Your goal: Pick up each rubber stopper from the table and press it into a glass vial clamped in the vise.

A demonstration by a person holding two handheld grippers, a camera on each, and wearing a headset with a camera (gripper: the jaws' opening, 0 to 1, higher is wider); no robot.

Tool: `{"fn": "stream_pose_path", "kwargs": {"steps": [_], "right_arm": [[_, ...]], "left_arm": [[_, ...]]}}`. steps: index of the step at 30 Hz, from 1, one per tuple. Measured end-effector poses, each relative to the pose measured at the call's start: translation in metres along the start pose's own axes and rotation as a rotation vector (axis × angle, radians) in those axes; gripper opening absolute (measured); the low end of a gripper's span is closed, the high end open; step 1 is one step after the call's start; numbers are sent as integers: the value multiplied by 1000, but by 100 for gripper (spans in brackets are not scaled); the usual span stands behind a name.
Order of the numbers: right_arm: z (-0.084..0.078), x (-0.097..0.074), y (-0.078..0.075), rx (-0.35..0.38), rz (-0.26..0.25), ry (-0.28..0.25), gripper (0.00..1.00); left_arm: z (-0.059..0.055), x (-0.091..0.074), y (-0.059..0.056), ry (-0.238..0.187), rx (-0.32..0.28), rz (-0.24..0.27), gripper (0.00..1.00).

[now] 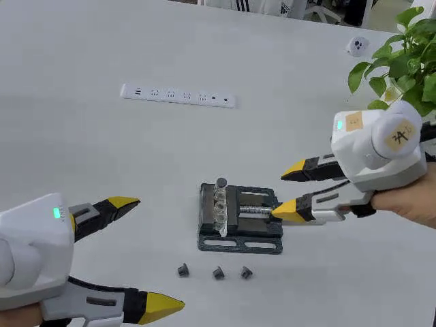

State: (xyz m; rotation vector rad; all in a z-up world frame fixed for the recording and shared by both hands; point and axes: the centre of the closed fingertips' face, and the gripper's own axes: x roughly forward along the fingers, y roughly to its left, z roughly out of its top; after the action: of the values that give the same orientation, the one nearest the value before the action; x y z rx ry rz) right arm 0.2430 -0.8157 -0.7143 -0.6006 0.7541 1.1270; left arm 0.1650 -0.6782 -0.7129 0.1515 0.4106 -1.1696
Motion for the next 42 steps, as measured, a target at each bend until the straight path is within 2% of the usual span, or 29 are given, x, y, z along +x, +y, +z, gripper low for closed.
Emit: {"fn": "stream_pose_path", "kwargs": {"steps": [2, 8, 14, 17, 25, 30, 42], "right_arm": [[-5, -1, 4, 10, -2, -7, 42], [-20, -4, 21, 53, 4, -30, 43], [-29, -4, 39, 82, 6, -48, 42], [-34, -2, 41, 94, 6, -63, 42], [-46, 10, 59, 122, 18, -77, 39], [-53, 19, 67, 128, 22, -82, 34], [-63, 51, 77, 114, 42, -87, 20]], "left_arm": [[0, 0, 0, 2, 2, 0, 95], [2, 0, -3, 8, 8, -5, 95], [4, 2, -8, 15, 11, -11, 95], [3, 1, -6, 17, 10, -12, 95], [1, 0, -4, 24, 10, -14, 95], [-1, -1, -3, 25, 9, -16, 95], [-3, -1, -3, 34, 6, -19, 95]]}}
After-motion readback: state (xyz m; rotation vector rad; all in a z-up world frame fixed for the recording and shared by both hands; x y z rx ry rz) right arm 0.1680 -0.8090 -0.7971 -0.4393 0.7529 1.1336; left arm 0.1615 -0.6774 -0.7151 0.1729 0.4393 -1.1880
